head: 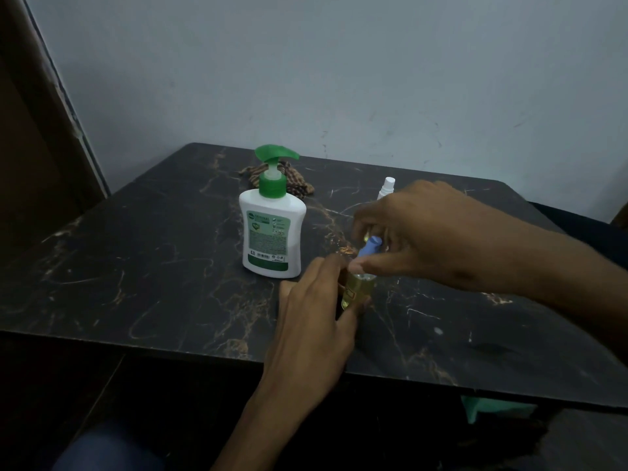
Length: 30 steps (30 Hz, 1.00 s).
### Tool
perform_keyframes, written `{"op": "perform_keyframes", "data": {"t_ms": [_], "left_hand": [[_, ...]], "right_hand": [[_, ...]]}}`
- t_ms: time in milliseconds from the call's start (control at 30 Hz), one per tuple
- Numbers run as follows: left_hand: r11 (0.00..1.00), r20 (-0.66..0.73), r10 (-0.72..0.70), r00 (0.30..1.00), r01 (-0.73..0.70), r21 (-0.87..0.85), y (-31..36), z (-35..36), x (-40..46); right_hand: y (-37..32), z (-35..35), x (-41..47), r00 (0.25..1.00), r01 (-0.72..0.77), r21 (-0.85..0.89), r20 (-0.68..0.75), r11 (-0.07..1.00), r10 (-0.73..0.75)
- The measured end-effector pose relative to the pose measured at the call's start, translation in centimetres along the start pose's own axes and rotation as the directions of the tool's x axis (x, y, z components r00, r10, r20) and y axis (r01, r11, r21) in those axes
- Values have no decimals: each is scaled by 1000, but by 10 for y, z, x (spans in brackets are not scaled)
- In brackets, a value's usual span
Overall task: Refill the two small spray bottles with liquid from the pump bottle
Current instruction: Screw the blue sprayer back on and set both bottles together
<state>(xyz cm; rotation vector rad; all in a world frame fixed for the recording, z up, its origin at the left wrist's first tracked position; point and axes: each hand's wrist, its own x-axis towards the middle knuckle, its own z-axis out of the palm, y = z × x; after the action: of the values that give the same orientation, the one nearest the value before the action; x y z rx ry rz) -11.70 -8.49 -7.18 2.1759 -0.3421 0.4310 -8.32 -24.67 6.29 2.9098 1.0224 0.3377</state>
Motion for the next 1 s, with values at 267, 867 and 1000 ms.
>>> {"op": "perform_keyframes", "data": {"t_ms": [267,867,1000], "left_hand": [[1000,-10,-1,1000,2,19,4,-1,0],[1000,-11,1,1000,-2,-29,0,1,1],[999,7,11,1000,-11,-35,2,0,1]], "right_hand": [[-3,3,-2,999,-2,17,42,1000,2],[-2,4,-5,999,30,39,43,999,-32],[1,10,-4,999,20,52,26,998,-21]]}}
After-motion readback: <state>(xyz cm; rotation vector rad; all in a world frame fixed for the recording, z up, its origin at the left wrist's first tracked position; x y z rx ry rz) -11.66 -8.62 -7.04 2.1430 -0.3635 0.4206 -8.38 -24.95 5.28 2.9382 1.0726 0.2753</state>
